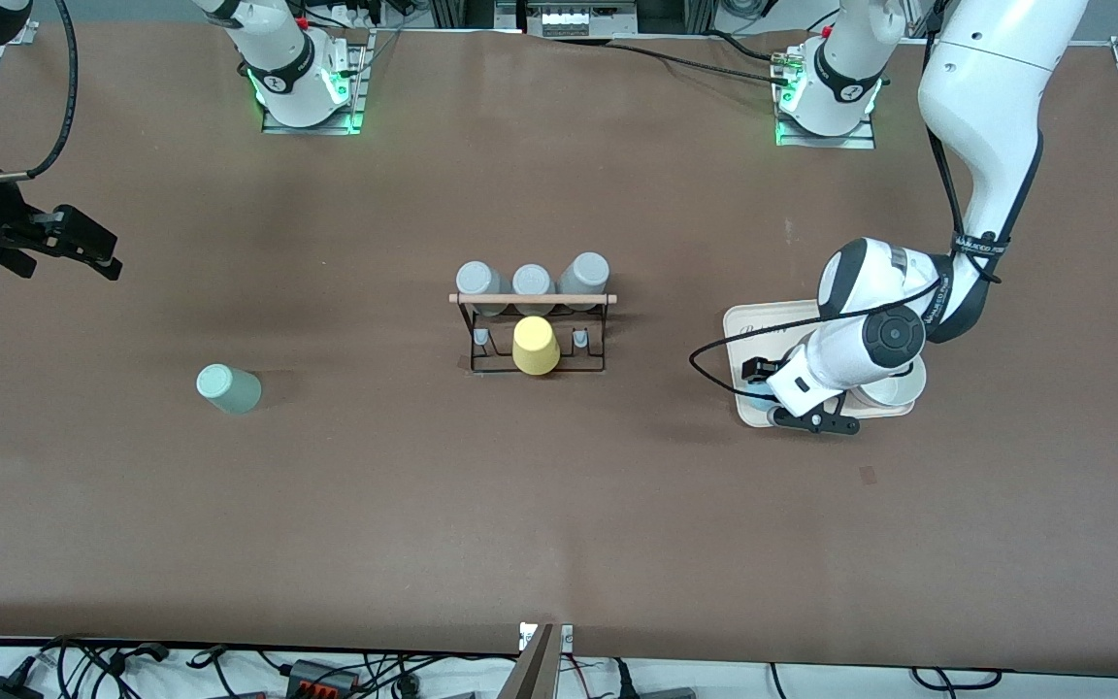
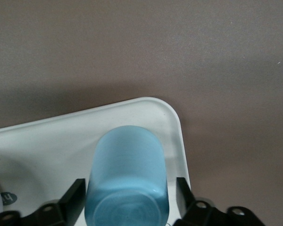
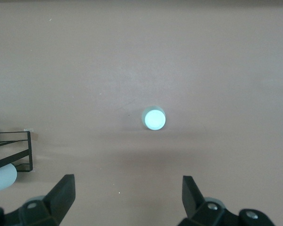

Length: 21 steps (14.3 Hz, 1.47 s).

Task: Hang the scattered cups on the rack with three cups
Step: 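Lift the light-blue cup off the tray with the left gripper, then carry the light-blue cup to the rack beside the yellow cup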

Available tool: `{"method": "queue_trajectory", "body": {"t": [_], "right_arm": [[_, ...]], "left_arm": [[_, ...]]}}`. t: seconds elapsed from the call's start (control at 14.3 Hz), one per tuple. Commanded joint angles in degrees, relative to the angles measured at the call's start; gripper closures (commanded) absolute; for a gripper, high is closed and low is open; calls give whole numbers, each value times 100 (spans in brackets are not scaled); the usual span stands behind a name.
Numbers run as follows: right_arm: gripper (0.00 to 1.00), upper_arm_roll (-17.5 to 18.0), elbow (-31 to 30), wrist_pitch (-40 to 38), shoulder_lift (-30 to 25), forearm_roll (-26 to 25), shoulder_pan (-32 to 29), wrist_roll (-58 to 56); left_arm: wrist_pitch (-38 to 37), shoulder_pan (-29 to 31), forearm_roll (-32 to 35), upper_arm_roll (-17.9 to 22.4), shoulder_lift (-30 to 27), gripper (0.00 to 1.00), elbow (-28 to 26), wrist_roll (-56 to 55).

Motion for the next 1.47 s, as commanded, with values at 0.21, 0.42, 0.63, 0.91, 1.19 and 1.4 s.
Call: {"method": "queue_trajectory", "body": {"t": [0.21,0.42,0.63,0.91,1.19,1.4], "right_arm": [[0,12,161,-122,53,19,-32,-37],[0,12,161,-122,44,10,-32,-37],[0,3,144,-113,87,1,-40,-2],[0,-32,109,-69,412,1,-137,-89],[0,-32,74,-17,956,-8,-260,-90],[0,-32,4,395,1598,10,-392,-395]], "left_arm": [[-386,0,126,-50,-463,100,190,523],[-1212,-332,169,-401,-666,100,927,313],[-2073,-1227,161,-375,-413,100,2401,-686],[-2146,-2055,108,-384,167,100,3284,-2225],[-2137,-2329,170,-331,414,100,3356,-2562],[-1953,-2356,274,-313,572,100,3329,-2545]]}}
